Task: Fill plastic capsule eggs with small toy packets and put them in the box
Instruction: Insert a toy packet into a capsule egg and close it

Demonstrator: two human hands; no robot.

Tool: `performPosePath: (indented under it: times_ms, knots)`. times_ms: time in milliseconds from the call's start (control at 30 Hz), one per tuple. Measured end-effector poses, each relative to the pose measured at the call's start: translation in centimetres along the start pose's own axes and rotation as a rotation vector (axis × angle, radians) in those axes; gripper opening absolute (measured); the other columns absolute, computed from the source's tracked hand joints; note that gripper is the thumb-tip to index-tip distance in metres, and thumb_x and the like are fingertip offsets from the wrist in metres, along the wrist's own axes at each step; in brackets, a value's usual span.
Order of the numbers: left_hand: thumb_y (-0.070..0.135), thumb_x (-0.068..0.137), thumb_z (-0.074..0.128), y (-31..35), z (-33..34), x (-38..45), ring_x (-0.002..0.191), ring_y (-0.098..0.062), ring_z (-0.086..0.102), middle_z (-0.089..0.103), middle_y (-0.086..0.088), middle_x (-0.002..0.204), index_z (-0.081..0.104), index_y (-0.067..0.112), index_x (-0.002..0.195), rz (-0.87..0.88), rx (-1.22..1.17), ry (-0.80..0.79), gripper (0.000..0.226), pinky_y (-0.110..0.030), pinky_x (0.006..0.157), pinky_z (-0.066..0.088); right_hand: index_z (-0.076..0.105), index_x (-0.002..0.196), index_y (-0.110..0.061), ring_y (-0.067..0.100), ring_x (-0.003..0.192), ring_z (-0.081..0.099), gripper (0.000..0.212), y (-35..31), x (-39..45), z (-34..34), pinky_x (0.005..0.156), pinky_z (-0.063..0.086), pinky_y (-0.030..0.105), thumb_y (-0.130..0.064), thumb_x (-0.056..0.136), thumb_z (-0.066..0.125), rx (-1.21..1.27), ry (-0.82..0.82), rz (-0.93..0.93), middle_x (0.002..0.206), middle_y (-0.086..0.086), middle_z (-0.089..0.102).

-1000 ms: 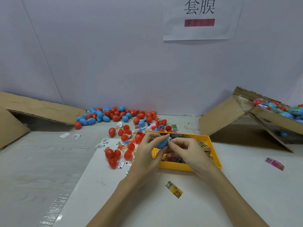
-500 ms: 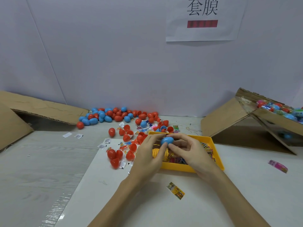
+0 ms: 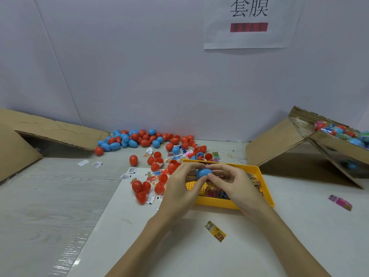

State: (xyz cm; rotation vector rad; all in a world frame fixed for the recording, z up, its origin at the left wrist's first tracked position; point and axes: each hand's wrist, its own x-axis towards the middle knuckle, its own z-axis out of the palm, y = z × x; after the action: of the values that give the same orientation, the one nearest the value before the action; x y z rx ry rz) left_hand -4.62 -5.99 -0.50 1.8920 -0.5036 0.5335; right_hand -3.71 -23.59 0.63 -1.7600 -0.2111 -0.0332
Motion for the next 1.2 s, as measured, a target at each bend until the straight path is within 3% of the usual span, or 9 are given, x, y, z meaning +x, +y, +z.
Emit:
performPosePath:
  times_ms: [233, 400, 500, 633, 700, 800, 900, 1067, 1200]
  knots:
    - [0.011, 0.091, 0.076, -0.4, -0.2, 0.1, 0.111, -0.01, 0.065, 0.065, 0.006, 0.119, 0.068, 0.015, 0.122, -0.017, -0.001, -0.003, 0.032, -0.026, 0.091, 0.058, 0.073, 0.125, -0.021, 0.018, 0.096, 0.074, 0.031, 0.0, 0.0, -0.3, 0.078, 0.06, 0.026, -0.005, 0.102, 0.061, 0.143, 0.017, -0.016, 0.11, 0.002, 0.077]
    - [0.013, 0.097, 0.068, -0.3, -0.3, 0.1, 0.104, -0.013, 0.069, 0.069, 0.007, 0.115, 0.068, 0.025, 0.122, -0.044, -0.023, 0.028, 0.028, -0.029, 0.087, 0.059, 0.072, 0.121, -0.011, 0.019, 0.096, 0.073, 0.031, -0.3, 0.2, -1.1, 0.081, 0.058, 0.028, 0.004, 0.104, 0.052, 0.265, 0.178, -0.004, 0.108, 0.011, 0.077]
    - [0.017, 0.103, 0.06, -0.4, -0.4, 0.1, 0.089, -0.018, 0.071, 0.072, 0.009, 0.102, 0.071, 0.027, 0.117, -0.097, -0.04, 0.052, 0.021, -0.037, 0.079, 0.06, 0.073, 0.117, -0.012, 0.014, 0.09, 0.073, 0.027, -0.2, 0.2, -1.9, 0.075, 0.059, 0.021, 0.004, 0.102, 0.056, 0.012, 0.311, -0.063, 0.103, 0.005, 0.077]
    - [0.021, 0.104, 0.057, -0.3, -0.4, 0.1, 0.083, -0.016, 0.07, 0.072, 0.008, 0.095, 0.072, 0.022, 0.114, -0.151, -0.018, 0.065, 0.018, -0.043, 0.075, 0.059, 0.078, 0.101, -0.018, 0.002, 0.086, 0.066, 0.017, 0.1, -0.1, -2.6, 0.069, 0.047, 0.004, -0.004, 0.095, 0.07, -0.538, 0.365, -0.172, 0.096, -0.013, 0.069]
    - [0.021, 0.104, 0.057, -0.2, -0.4, 0.1, 0.083, -0.016, 0.07, 0.072, 0.005, 0.097, 0.072, 0.02, 0.115, -0.158, -0.009, 0.058, 0.019, -0.041, 0.075, 0.059, 0.078, 0.098, -0.018, 0.007, 0.085, 0.065, 0.014, 0.3, -0.2, -2.8, 0.07, 0.047, 0.007, -0.005, 0.093, 0.073, -0.65, 0.351, -0.166, 0.097, -0.008, 0.069]
    - [0.022, 0.102, 0.061, -0.1, -0.6, 0.1, 0.084, -0.015, 0.068, 0.069, 0.003, 0.101, 0.071, 0.02, 0.117, -0.147, -0.011, 0.052, 0.018, -0.029, 0.074, 0.058, 0.081, 0.097, -0.021, 0.016, 0.092, 0.066, 0.013, 0.7, -0.1, -3.3, 0.079, 0.054, 0.029, -0.011, 0.095, 0.073, -0.778, 0.31, -0.075, 0.101, 0.0, 0.072]
    - [0.023, 0.097, 0.069, -0.1, -0.6, 0.1, 0.085, -0.01, 0.066, 0.065, 0.003, 0.106, 0.071, 0.018, 0.118, -0.119, 0.035, 0.036, 0.021, -0.015, 0.073, 0.052, 0.082, 0.102, -0.021, 0.012, 0.086, 0.06, 0.014, 1.0, 0.0, -4.0, 0.075, 0.046, 0.021, -0.013, 0.095, 0.073, -0.858, 0.305, -0.025, 0.104, 0.001, 0.072]
    - [0.02, 0.097, 0.069, -0.4, -0.6, 0.2, 0.087, -0.006, 0.067, 0.062, 0.004, 0.113, 0.07, 0.019, 0.12, -0.128, 0.046, 0.023, 0.023, -0.014, 0.077, 0.054, 0.075, 0.125, -0.017, 0.028, 0.107, 0.061, 0.029, 1.6, 0.4, -4.8, 0.091, 0.056, 0.043, -0.018, 0.097, 0.072, -0.965, 0.386, 0.037, 0.118, 0.009, 0.069]
    - [0.022, 0.097, 0.069, -0.4, -0.5, 0.2, 0.087, -0.003, 0.065, 0.062, 0.003, 0.113, 0.071, 0.019, 0.12, -0.113, 0.083, 0.01, 0.023, -0.014, 0.076, 0.054, 0.079, 0.111, -0.021, 0.026, 0.106, 0.058, 0.021, 1.8, 0.4, -4.6, 0.084, 0.057, 0.042, -0.029, 0.091, 0.079, -1.001, 0.326, 0.081, 0.111, 0.004, 0.073]
